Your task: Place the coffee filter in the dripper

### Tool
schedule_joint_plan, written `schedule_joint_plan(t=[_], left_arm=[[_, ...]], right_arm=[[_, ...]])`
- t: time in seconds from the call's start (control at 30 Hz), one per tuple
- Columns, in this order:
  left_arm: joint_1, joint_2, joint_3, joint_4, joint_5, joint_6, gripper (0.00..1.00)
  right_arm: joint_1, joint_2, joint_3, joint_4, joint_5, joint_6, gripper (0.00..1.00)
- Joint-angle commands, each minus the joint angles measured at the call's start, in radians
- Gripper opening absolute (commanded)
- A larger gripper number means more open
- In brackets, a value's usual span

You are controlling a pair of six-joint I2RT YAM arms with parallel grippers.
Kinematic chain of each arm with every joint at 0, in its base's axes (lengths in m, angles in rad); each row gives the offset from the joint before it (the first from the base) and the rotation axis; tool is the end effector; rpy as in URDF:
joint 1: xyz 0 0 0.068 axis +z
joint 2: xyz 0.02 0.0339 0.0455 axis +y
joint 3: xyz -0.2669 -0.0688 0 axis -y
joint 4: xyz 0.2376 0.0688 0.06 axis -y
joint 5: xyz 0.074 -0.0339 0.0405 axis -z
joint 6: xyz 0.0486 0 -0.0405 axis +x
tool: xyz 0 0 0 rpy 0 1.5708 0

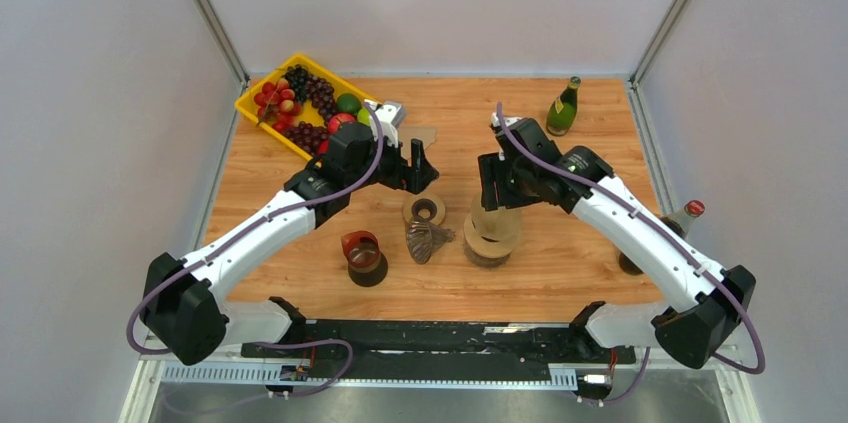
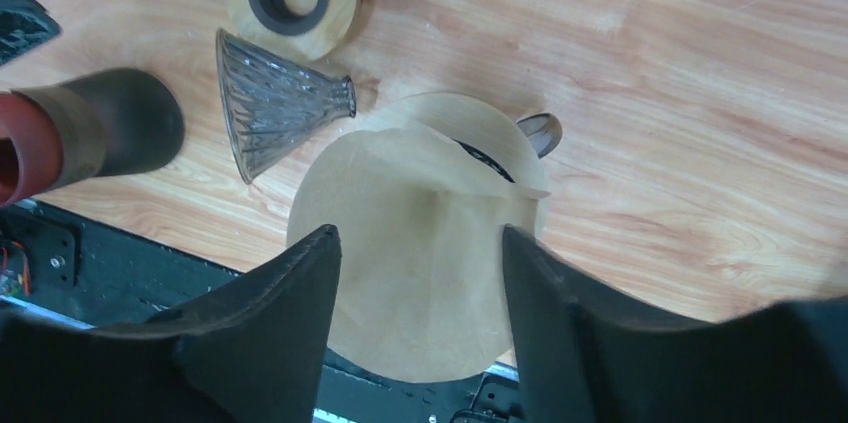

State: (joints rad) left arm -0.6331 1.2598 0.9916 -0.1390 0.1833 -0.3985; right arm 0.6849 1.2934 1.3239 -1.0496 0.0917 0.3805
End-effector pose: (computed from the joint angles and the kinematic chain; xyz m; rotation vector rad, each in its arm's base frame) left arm 0.2327 -0.1818 0.3143 0.3662 2.0391 -0.8362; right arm 0.1939 0.1526 0.3332 -0.3619 2.5829 0.2718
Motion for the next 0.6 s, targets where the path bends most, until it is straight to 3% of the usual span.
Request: schedule_joint_plan(t=[0.0, 0.17, 0.3, 0.57], left_arm=[[0.005, -0.042, 0.004, 0.005, -0.02, 0.011, 1.0], [0.021, -0.04, 0.011, -0.034, -0.12, -0.014, 1.0], [0.099, -0.023, 0.02, -0.081, -0.148, -0.063, 1.0], [0.316, 0.007, 0.004, -0.202, -0.301, -0.196, 1.0]], right_arm=[[0.002, -0.065, 0.057, 0.049, 0.106, -0.004, 0.7], [0.002, -0.133, -0.009, 0.235, 0.153, 0.008, 0.99], [0.002, -0.15, -0.042, 0.385, 0.117, -0.029, 1.0], [0.026, 0.061, 0.099, 0.418, -0.007, -0.104, 0.98]])
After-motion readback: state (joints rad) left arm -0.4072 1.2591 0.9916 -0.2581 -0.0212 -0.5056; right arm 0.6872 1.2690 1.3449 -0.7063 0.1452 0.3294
